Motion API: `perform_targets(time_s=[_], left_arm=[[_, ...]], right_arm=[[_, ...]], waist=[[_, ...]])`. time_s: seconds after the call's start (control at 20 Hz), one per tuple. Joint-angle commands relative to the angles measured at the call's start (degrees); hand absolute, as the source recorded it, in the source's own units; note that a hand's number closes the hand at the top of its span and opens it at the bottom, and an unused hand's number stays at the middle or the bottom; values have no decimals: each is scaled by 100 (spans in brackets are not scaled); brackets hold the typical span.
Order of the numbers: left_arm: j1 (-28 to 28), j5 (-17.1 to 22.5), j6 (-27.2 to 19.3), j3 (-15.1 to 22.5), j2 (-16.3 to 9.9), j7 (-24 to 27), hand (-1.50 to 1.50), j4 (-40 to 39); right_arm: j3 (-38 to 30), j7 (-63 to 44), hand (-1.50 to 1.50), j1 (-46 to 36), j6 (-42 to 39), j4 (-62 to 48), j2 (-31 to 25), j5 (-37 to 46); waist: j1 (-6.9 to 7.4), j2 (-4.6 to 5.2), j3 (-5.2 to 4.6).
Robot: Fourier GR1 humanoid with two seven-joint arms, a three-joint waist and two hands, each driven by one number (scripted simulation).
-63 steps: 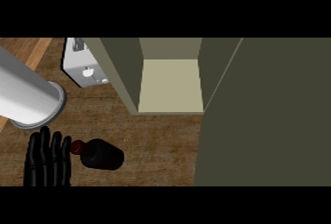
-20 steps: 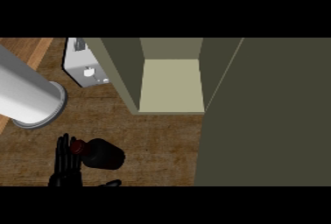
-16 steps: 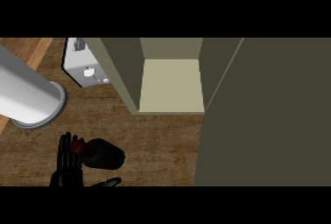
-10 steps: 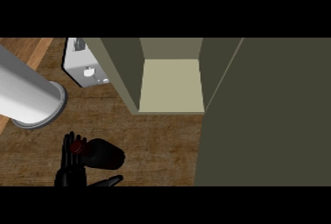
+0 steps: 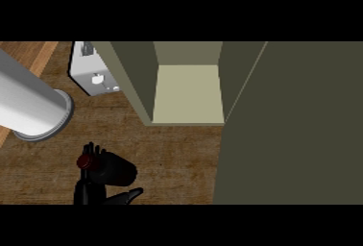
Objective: Pick up the wine, place it into the cabinet and close the cabinet
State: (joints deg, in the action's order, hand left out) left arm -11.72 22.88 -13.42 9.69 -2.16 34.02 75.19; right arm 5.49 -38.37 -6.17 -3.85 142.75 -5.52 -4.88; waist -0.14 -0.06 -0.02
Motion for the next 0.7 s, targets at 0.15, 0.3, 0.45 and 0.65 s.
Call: perform_targets(time_s=[0.15, 0.3, 0.45, 0.65], left_arm=[[384, 206, 443, -453, -179, 96, -150, -370], [499, 253, 814, -360, 35, 383, 150, -815], [602, 255, 1174, -289, 2, 468, 150, -986], [675, -253, 869, -63, 27, 535, 150, -1028]], right_arm=[[-268, -239, -150, -79, 3, 373, -44, -404], [107, 10, -150, 137, 28, 331, 182, -126], [-103, -572, -150, -217, 152, 635, 15, -363], [53, -210, -150, 98, 74, 583, 151, -219]], waist=[[9, 3, 1], [4, 2, 1], [-6, 0, -2], [-11, 0, 1]])
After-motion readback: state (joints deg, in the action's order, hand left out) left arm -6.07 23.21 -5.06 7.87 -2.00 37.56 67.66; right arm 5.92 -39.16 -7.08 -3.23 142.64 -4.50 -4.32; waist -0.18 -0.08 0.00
